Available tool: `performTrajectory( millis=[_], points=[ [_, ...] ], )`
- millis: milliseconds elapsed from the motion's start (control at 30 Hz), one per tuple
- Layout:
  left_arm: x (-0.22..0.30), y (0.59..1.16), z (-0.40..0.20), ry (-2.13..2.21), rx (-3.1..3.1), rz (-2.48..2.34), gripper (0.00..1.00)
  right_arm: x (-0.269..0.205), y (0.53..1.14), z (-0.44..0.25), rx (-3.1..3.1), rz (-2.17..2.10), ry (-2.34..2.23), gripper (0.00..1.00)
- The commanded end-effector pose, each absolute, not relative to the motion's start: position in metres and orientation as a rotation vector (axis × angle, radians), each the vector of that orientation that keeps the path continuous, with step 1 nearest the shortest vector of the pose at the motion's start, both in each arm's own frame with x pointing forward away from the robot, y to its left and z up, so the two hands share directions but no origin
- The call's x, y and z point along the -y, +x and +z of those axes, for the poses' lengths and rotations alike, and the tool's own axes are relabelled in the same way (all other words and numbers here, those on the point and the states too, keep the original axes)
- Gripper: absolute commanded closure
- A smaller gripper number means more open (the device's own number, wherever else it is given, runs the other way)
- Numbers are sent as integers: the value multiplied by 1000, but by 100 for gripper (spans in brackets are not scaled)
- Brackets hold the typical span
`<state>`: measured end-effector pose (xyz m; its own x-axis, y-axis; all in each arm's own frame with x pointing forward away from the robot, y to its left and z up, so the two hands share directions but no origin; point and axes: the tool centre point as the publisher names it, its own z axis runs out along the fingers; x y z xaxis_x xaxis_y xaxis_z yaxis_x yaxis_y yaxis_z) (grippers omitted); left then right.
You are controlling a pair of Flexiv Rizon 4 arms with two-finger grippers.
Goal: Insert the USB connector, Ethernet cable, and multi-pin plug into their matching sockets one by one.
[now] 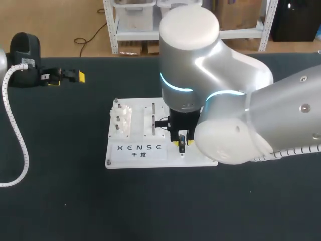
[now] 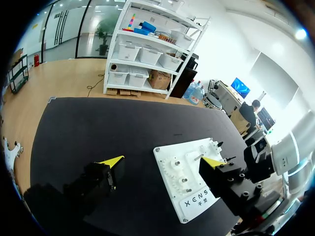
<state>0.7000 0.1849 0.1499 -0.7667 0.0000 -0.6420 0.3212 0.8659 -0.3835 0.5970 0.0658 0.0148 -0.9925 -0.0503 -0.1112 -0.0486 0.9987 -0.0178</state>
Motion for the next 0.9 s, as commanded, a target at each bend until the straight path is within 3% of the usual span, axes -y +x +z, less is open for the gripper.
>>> performTrajectory(
  millis=[33,133,900],
  points=[
    [-185,700,150,231,-2374,-637,0,-70,597,14,-3024,-42,-81,87],
    [-185,700,150,231,-2374,-637,0,-71,597,14,-3017,-49,-89,100],
    [-185,700,150,231,-2374,-637,0,-53,600,71,-2877,29,-62,100]
  ],
)
